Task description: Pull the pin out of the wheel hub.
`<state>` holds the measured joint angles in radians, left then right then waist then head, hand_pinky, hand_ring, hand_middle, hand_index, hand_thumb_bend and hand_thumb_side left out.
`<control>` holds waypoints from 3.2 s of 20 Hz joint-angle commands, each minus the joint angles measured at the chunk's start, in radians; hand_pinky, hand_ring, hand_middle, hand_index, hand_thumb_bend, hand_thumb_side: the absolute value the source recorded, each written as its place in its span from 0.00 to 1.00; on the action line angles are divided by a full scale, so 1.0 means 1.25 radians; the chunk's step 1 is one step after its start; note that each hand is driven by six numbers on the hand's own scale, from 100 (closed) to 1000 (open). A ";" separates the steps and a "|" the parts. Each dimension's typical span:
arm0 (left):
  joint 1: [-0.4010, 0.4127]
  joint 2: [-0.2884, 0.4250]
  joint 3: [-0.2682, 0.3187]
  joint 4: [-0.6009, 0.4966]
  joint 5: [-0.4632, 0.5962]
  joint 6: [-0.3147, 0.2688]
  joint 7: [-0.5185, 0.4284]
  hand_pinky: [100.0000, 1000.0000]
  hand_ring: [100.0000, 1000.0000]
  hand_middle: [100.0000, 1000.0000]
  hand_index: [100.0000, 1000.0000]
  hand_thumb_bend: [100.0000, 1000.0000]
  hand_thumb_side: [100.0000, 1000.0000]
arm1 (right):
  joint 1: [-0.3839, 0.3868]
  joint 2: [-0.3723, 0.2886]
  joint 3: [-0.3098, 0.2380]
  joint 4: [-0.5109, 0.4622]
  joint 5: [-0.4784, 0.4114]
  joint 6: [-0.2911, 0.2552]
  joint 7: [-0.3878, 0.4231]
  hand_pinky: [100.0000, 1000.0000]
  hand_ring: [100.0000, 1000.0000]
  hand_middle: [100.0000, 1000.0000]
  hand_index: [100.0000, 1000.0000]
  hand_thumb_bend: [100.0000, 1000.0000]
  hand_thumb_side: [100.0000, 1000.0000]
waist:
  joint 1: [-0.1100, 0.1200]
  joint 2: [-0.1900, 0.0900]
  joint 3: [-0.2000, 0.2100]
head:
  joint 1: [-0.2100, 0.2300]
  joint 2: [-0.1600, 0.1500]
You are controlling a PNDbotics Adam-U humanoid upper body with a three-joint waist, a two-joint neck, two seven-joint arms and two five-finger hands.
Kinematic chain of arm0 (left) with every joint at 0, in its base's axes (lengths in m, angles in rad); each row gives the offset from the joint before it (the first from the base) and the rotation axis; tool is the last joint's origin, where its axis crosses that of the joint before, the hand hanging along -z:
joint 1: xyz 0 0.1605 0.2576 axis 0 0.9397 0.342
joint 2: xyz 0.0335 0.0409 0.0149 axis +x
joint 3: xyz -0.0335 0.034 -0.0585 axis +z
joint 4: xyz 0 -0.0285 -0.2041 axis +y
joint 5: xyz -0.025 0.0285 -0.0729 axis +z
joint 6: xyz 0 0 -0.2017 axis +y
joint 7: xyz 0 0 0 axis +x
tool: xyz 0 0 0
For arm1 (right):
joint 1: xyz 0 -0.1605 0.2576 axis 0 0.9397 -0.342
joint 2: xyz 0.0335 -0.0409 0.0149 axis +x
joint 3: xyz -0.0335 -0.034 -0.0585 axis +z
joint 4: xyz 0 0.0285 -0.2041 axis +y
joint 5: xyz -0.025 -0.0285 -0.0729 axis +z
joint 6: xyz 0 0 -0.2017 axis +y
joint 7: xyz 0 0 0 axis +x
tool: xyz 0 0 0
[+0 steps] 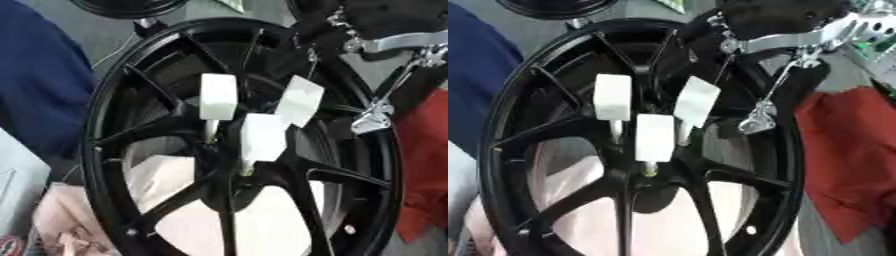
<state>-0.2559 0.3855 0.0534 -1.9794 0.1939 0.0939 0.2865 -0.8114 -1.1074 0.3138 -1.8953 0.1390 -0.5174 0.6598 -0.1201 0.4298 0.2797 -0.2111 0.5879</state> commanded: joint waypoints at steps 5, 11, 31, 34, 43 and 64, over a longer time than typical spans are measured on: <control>-0.009 0.005 0.005 -0.017 0.004 0.001 -0.006 0.58 0.62 0.51 0.73 0.48 0.37 | 0.019 -0.044 -0.023 -0.025 0.020 -0.105 0.061 0.91 0.85 0.82 0.89 0.26 0.25 | 0.003 -0.004 0.007 | -0.006 -0.018; -0.009 0.004 0.005 -0.017 0.003 0.001 -0.007 0.58 0.62 0.51 0.73 0.47 0.37 | 0.037 -0.053 -0.031 -0.022 0.042 -0.106 0.040 0.91 0.85 0.81 0.88 0.24 0.26 | 0.002 0.001 0.008 | -0.007 -0.022; -0.011 0.000 0.000 -0.017 0.004 0.002 -0.018 0.58 0.62 0.51 0.73 0.46 0.38 | 0.047 -0.046 -0.042 0.043 0.121 -0.121 -0.062 0.90 0.83 0.79 0.85 0.19 0.27 | -0.003 0.011 0.015 | -0.016 -0.043; -0.010 -0.002 0.000 -0.017 0.004 0.003 -0.019 0.58 0.62 0.51 0.73 0.46 0.39 | 0.051 -0.045 -0.039 0.050 0.128 -0.124 -0.070 0.89 0.83 0.77 0.83 0.16 0.26 | -0.004 0.014 0.016 | -0.017 -0.044; -0.010 -0.003 -0.001 -0.017 0.007 0.003 -0.022 0.59 0.63 0.51 0.73 0.45 0.39 | 0.047 -0.040 -0.034 0.060 0.110 -0.123 -0.105 0.88 0.80 0.65 0.70 0.00 0.18 | -0.002 0.014 0.015 | -0.018 -0.043; -0.006 -0.002 0.001 -0.017 0.008 0.008 -0.025 0.59 0.63 0.52 0.73 0.44 0.40 | 0.025 -0.043 -0.034 0.062 -0.059 -0.083 -0.050 0.82 0.73 0.42 0.38 0.00 0.12 | -0.012 -0.006 0.011 | -0.019 -0.038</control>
<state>-0.2607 0.3685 0.0509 -1.9794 0.2003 0.1053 0.2569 -0.7634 -1.1309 0.2918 -1.8147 0.0873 -0.6046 0.5727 -0.1416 0.4549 0.2922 -0.2312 0.5489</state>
